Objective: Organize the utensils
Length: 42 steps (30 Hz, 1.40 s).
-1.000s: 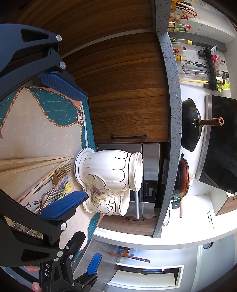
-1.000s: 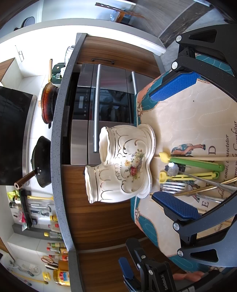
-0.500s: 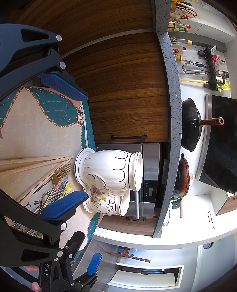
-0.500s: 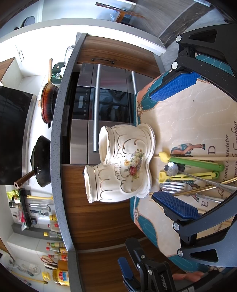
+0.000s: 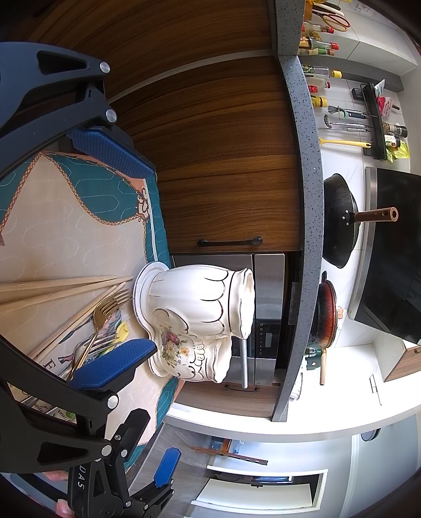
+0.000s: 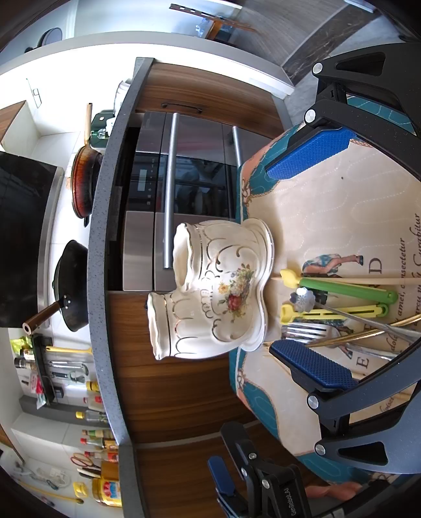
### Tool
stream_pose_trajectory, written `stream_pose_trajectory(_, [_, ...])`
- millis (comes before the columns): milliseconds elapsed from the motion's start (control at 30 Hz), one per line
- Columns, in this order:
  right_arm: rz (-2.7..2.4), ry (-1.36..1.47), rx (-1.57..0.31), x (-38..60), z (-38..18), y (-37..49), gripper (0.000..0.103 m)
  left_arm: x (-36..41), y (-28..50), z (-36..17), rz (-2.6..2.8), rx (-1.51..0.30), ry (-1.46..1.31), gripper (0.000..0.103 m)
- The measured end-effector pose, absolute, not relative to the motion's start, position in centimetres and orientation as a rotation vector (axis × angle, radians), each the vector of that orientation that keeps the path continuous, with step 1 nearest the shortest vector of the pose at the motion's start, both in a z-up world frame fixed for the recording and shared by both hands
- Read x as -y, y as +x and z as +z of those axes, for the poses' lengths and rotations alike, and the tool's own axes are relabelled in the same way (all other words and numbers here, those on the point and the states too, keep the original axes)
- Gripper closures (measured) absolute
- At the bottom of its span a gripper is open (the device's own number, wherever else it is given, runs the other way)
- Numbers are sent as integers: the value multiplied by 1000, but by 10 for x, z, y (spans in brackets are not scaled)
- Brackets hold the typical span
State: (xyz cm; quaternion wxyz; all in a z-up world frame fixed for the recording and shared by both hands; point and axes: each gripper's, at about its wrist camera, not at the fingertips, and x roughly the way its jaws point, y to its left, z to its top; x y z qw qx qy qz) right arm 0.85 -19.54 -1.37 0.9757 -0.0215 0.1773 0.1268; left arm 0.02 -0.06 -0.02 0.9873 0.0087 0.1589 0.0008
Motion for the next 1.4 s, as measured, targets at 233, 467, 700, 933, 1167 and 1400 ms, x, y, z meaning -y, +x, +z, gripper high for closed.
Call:
stream_pose_trajectory(233, [254, -38, -360, 195, -24, 8, 5, 1, 0, 0, 1, -319, 17, 5])
stream_pose_trajectory(467, [227, -18, -349, 202, -17, 8, 5, -1, 4, -4, -34, -331, -13, 5])
stream_pose_trajectory(700, [203, 58, -368, 226, -5, 10, 5, -4, 10, -10, -81, -404, -5, 5])
stream_pose_trajectory(933, [240, 77, -428, 237, -4, 16, 5, -6, 25, -17, -79, -601, 80, 5])
stream_pose_trajectory(1167, [303, 95, -508, 237, -11, 27, 5, -2, 31, -44, -41, -772, 173, 14])
stream_pose_trajectory(1400, [311, 99, -533, 239, -12, 31, 5, 3, 38, -54, -72, -889, 210, 37])
